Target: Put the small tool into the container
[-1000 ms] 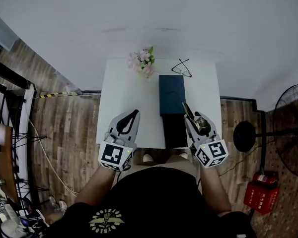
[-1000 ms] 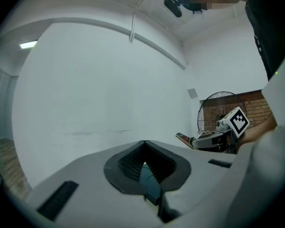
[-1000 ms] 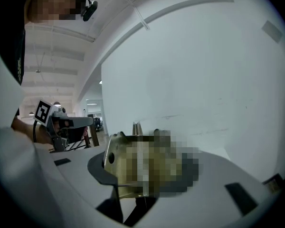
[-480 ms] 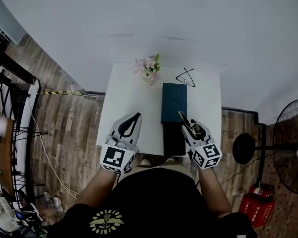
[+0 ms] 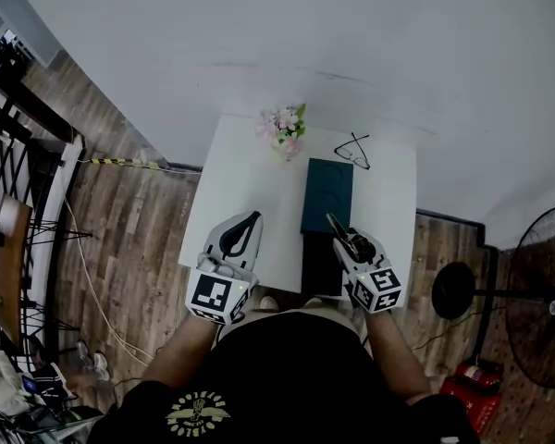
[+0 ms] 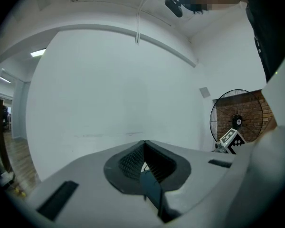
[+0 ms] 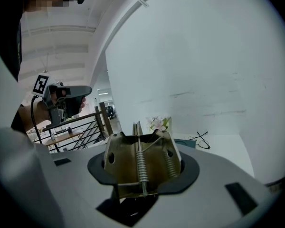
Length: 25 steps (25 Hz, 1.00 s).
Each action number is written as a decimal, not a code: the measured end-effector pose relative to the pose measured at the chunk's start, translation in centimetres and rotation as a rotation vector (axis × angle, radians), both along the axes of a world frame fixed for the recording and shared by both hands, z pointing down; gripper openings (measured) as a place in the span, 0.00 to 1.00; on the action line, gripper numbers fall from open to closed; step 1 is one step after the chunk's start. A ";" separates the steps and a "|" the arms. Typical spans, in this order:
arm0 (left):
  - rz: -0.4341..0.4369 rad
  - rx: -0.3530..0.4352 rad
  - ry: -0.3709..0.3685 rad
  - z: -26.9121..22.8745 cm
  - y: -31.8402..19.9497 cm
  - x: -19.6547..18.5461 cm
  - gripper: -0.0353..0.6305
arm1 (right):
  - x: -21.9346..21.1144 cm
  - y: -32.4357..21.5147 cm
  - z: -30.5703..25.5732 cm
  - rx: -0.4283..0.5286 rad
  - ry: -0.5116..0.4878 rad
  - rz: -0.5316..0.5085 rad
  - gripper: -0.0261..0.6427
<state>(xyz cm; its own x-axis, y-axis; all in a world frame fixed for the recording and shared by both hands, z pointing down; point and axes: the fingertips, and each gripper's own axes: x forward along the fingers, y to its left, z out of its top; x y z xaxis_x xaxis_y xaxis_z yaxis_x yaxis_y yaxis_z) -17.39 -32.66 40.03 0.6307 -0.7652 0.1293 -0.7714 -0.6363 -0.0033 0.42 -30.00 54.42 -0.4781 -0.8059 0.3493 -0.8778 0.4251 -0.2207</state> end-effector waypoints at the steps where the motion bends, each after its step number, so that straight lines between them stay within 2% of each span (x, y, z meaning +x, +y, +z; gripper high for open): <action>1: -0.003 -0.002 -0.001 0.0 0.0 0.0 0.06 | 0.0 -0.2 0.3 -0.007 -0.001 -0.005 0.30; 15: -0.083 -0.010 -0.019 -0.2 0.4 -2.0 0.06 | -1.5 -1.3 3.4 -0.088 -0.034 -0.064 0.30; 25: -0.106 -0.028 -0.036 0.4 0.6 -2.9 0.06 | -1.9 -1.3 6.1 -0.153 -0.053 -0.059 0.30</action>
